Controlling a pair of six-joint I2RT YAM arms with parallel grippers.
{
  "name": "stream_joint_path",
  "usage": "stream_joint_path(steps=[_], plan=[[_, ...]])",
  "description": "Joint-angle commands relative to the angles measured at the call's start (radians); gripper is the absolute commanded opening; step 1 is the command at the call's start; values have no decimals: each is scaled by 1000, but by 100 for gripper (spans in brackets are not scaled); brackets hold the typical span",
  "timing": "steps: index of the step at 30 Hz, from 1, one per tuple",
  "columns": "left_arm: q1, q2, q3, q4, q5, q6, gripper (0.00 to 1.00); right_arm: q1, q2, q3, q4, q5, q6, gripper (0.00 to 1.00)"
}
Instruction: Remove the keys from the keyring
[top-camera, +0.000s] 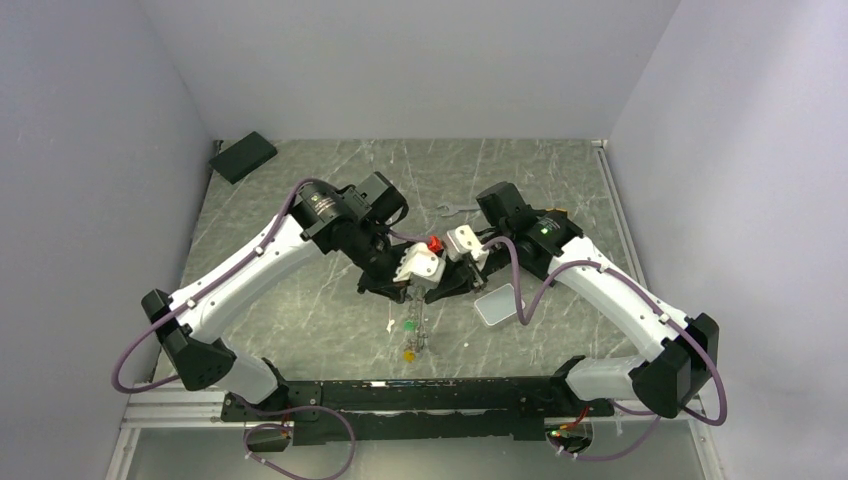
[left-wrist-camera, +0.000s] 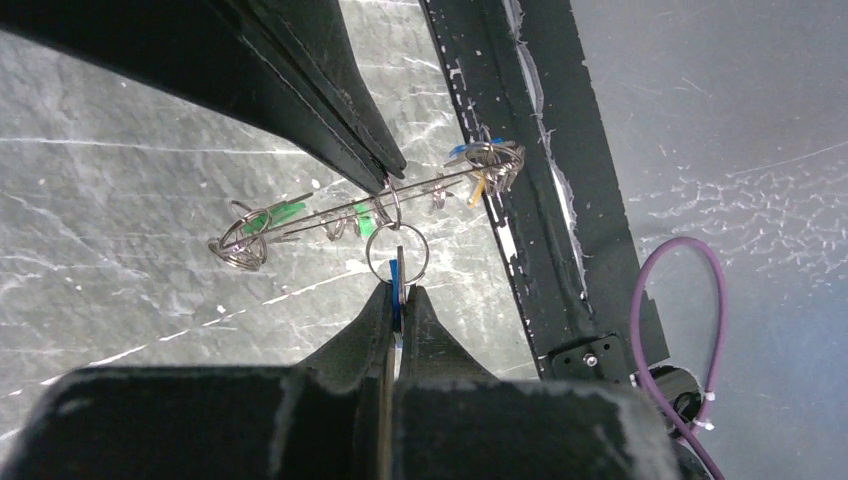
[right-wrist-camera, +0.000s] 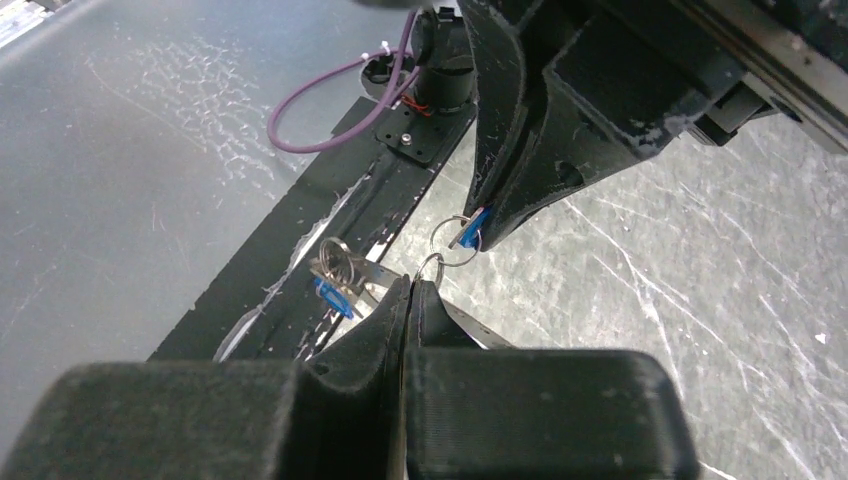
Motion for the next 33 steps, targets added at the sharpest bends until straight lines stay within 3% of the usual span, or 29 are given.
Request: stream_joint_path(steps=[1, 8, 14, 22, 27, 29, 33], plan=[[27, -8, 27, -52, 52, -6, 0, 8, -26, 28, -75, -40, -43, 0], [28, -58, -39, 10, 164, -45, 0, -1, -11, 18, -14, -21, 2, 0], [26, -67, -44, 43, 195, -105, 0, -24, 15, -2, 157, 3, 164, 1], [52, -76, -70, 113, 209, -237, 0, -36, 24, -17, 296, 38, 328, 27], [134, -67, -67, 140, 247, -317, 0, -66, 5, -21, 323, 73, 401, 52], [145, -66, -76, 162, 234, -362, 0, -74, -6, -33, 340, 88, 445, 68], [168, -68, -104, 210, 252, -420, 0, -73, -29, -114, 451, 84, 556, 90]])
